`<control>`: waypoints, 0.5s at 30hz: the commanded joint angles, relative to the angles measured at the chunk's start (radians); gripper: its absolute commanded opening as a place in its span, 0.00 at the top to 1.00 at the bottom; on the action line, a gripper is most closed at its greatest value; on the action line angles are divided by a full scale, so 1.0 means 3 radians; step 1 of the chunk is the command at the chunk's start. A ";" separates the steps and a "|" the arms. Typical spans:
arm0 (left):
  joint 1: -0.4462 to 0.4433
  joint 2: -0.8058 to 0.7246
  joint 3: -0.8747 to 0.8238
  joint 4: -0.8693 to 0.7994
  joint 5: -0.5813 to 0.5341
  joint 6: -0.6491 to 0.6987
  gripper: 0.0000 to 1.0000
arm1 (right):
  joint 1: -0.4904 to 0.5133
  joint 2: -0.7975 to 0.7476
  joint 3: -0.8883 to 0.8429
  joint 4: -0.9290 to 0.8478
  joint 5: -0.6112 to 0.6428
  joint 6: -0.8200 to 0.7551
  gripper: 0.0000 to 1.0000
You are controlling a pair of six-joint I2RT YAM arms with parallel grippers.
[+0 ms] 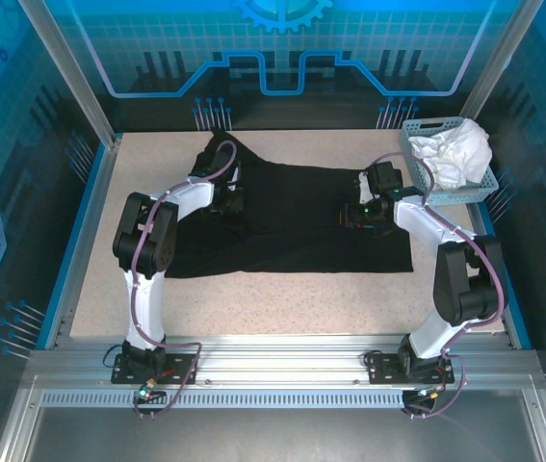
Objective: Fold the inside-out t-shirt
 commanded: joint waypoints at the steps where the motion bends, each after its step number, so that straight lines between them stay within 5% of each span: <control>1: -0.0019 -0.0030 0.0106 -0.0078 -0.0015 0.0050 0.99 | -0.0012 0.0040 -0.0045 -0.0018 -0.0056 -0.0056 0.55; 15: -0.0212 -0.0235 0.0121 0.0111 -0.0038 0.0191 1.00 | -0.0011 0.0075 -0.0045 -0.0018 -0.0065 -0.0054 0.55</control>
